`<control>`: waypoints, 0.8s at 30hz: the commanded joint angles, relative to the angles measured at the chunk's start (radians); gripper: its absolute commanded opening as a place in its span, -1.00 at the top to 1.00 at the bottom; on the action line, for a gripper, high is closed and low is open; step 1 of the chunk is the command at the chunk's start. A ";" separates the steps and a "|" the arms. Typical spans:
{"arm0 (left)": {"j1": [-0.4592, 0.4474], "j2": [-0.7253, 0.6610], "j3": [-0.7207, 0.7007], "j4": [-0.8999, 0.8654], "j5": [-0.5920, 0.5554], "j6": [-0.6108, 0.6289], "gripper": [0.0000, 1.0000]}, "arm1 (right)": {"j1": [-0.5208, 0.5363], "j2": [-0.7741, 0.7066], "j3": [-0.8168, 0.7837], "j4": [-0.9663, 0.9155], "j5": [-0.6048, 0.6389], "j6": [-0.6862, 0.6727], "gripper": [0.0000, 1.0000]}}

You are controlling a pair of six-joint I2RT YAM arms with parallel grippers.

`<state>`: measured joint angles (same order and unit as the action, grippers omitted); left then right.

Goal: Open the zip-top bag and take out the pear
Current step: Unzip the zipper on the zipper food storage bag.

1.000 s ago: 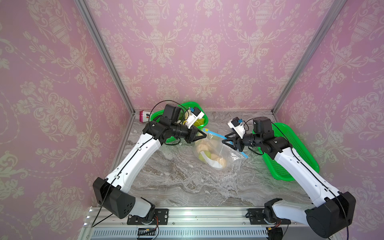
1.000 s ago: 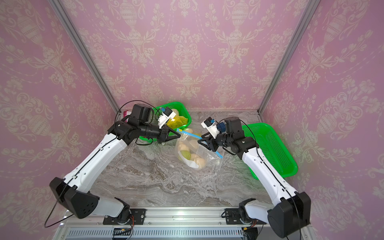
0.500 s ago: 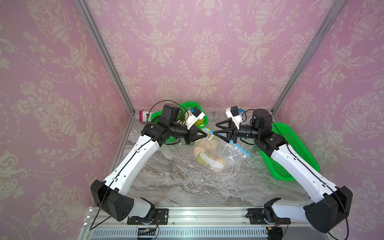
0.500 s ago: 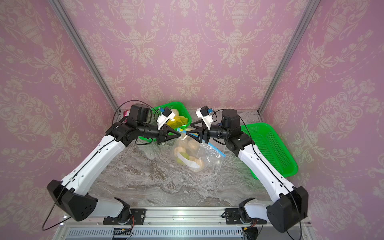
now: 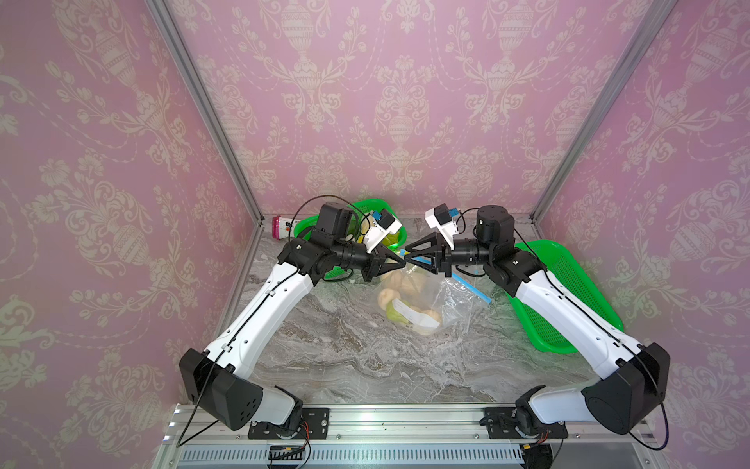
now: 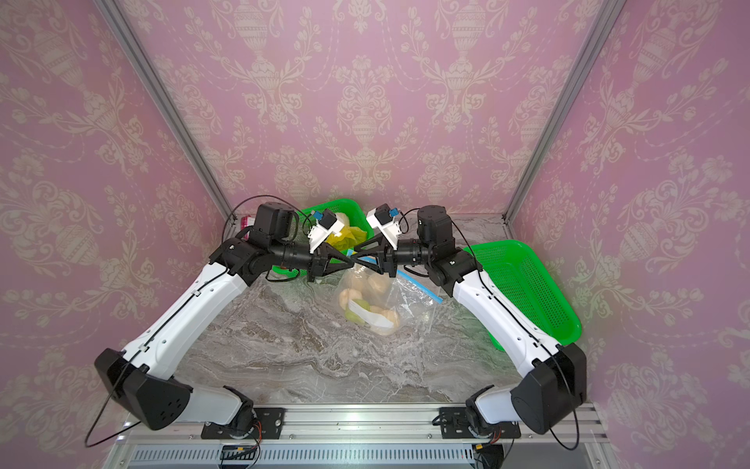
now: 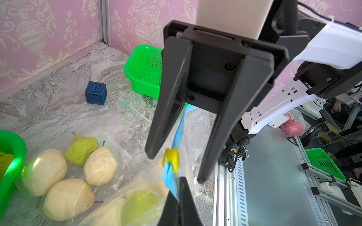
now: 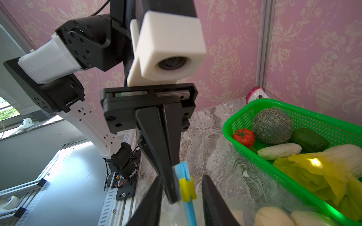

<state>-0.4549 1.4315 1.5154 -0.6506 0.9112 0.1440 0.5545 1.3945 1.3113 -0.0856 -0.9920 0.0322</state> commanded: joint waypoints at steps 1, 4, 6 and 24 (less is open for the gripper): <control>-0.002 0.012 0.001 0.023 0.034 0.030 1.00 | 0.006 -0.021 -0.014 0.037 -0.018 0.019 0.38; -0.004 0.014 0.003 0.024 0.032 0.029 1.00 | 0.007 -0.020 -0.026 0.065 -0.022 0.040 0.43; -0.004 0.014 0.006 0.025 0.031 0.031 1.00 | 0.008 -0.022 -0.036 0.089 -0.029 0.055 0.46; -0.004 0.017 0.003 0.014 -0.028 0.035 1.00 | 0.018 -0.035 -0.060 0.080 -0.018 0.016 0.73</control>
<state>-0.4557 1.4361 1.5154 -0.6441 0.9035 0.1520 0.5652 1.3884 1.2636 0.0151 -1.0134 0.0845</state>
